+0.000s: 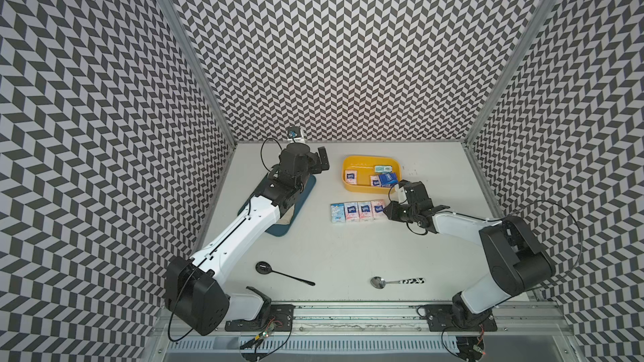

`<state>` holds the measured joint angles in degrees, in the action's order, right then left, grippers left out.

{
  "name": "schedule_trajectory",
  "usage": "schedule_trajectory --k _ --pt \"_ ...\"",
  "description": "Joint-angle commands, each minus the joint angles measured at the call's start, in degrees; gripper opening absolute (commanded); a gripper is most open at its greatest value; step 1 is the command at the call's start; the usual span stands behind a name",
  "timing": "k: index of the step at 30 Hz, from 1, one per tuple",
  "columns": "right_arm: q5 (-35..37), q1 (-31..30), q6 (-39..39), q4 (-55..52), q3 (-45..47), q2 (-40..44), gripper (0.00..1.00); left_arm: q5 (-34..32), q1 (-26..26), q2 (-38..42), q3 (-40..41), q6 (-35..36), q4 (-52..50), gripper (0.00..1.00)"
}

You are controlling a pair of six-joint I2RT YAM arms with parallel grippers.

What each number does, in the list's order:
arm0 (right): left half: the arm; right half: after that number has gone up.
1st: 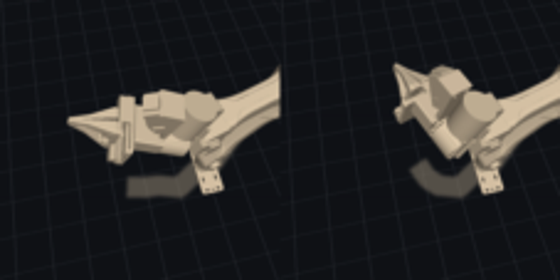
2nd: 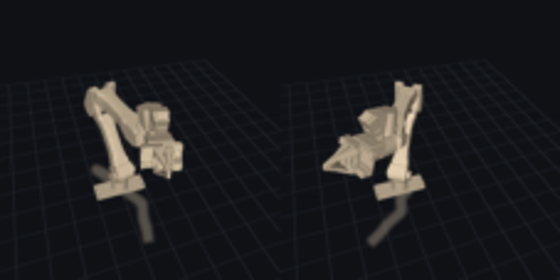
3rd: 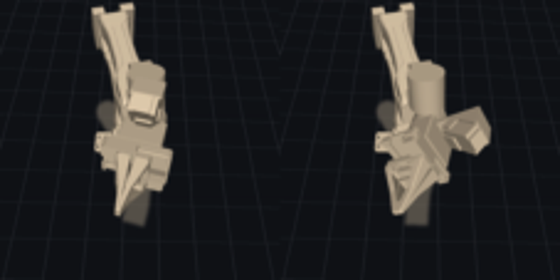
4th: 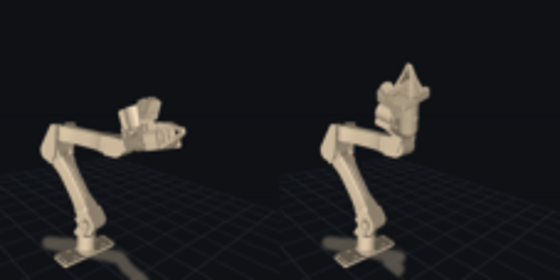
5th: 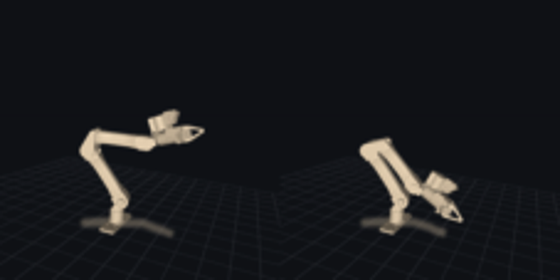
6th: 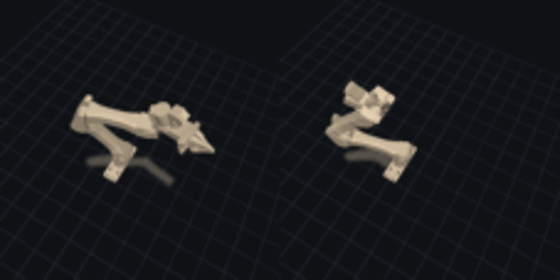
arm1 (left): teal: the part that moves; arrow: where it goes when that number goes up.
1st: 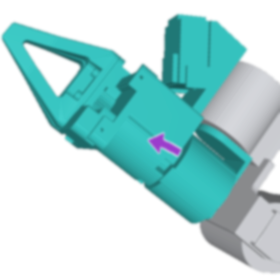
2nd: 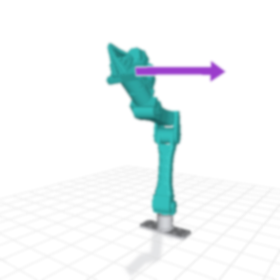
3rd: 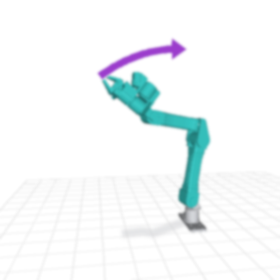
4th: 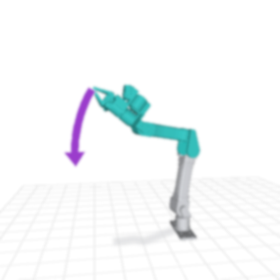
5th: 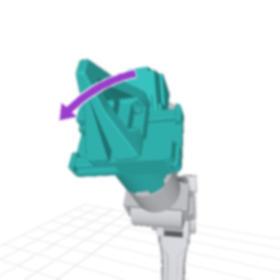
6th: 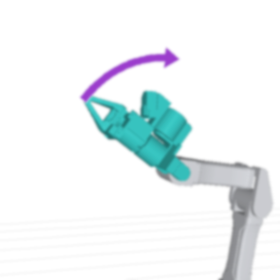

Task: Take the pocket tissues out of the storage box
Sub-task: Place the pocket tissues at the center of the board, then pick up the pocket tissues from the storage box.

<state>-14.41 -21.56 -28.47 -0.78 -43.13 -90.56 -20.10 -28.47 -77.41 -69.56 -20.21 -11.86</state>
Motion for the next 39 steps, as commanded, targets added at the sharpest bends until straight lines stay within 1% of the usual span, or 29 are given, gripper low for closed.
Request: schedule_trajectory --k 1,5,8,10,14,18,23,32,39 --pt "2.2 0.1 1.2 0.1 -3.4 3.2 0.3 0.0 0.4 0.6 -1.0 0.3 0.7 0.99" --pt "4.7 0.1 3.0 -2.1 -8.0 3.3 0.37 -0.2 0.4 0.5 -1.1 0.3 0.7 0.99" --pt "4.2 -0.3 5.3 -2.0 -12.0 2.1 0.43 -0.2 0.4 0.3 -1.2 0.6 0.6 0.99" --pt "4.4 -0.9 6.8 -3.0 -16.4 -0.2 0.45 -0.2 0.4 0.2 -1.3 0.7 0.6 0.99" --pt "5.4 -1.9 8.8 -6.4 -27.2 -7.9 0.48 0.0 0.3 -0.7 -1.8 0.7 0.6 0.99" --pt "4.1 -2.6 9.2 -8.7 -36.6 -16.7 0.49 0.4 0.1 -1.4 -2.3 0.7 0.2 0.99" --pt "4.6 -4.1 8.8 -10.7 -45.3 -25.5 0.5 0.5 -0.1 -2.0 -1.9 0.8 0.2 0.99" --pt "5.4 -5.4 7.4 -13.1 -52.3 -35.1 0.53 -0.1 -0.3 -1.6 -1.6 1.6 -0.2 0.99" --pt "5.5 -5.8 6.6 -14.2 -54.4 -39.4 0.55 -0.3 -0.3 -1.0 -1.9 1.8 -0.3 0.99"
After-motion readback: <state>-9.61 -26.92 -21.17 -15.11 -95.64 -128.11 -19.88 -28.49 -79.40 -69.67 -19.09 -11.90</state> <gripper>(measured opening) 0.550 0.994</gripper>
